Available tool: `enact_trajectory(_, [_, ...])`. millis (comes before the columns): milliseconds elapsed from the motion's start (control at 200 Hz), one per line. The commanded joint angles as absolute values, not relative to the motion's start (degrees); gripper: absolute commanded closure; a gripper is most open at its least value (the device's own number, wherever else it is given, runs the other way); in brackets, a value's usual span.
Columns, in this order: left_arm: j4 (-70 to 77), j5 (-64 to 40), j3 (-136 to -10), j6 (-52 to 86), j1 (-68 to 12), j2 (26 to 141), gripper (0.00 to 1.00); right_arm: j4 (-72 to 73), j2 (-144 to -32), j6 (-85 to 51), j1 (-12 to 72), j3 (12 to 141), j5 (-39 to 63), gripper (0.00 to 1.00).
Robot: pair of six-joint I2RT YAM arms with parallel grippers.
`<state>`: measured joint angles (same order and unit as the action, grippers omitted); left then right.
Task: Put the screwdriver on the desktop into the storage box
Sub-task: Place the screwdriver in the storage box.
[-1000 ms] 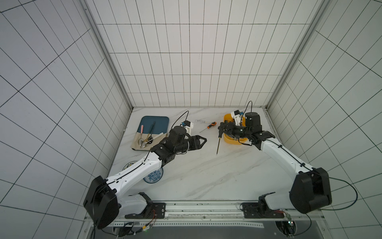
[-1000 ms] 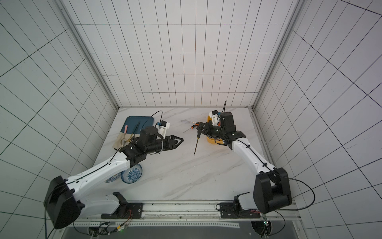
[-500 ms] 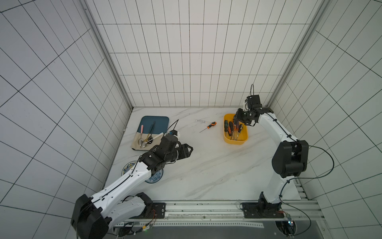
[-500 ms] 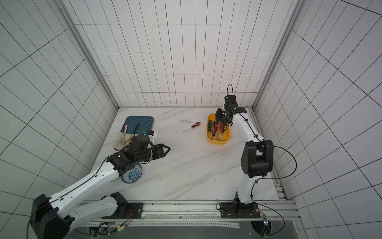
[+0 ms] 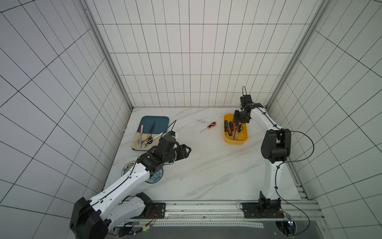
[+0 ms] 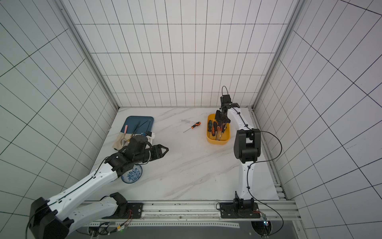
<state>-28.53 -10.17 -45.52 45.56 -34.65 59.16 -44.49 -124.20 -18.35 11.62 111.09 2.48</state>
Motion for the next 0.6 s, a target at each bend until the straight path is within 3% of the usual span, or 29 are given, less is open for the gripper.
enact_trajectory(0, [-28.81, -10.8, -45.33, 45.7, -34.29, 59.88, 0.4, -46.15, -125.7, -16.15, 11.72, 114.41, 0.54, 0.82])
enact_trajectory(600, [-29.44, -11.33, -45.81, 45.53, -34.28, 61.15, 0.4, -48.23, -132.69, -15.25, 12.33, 120.19, -2.56, 0.75])
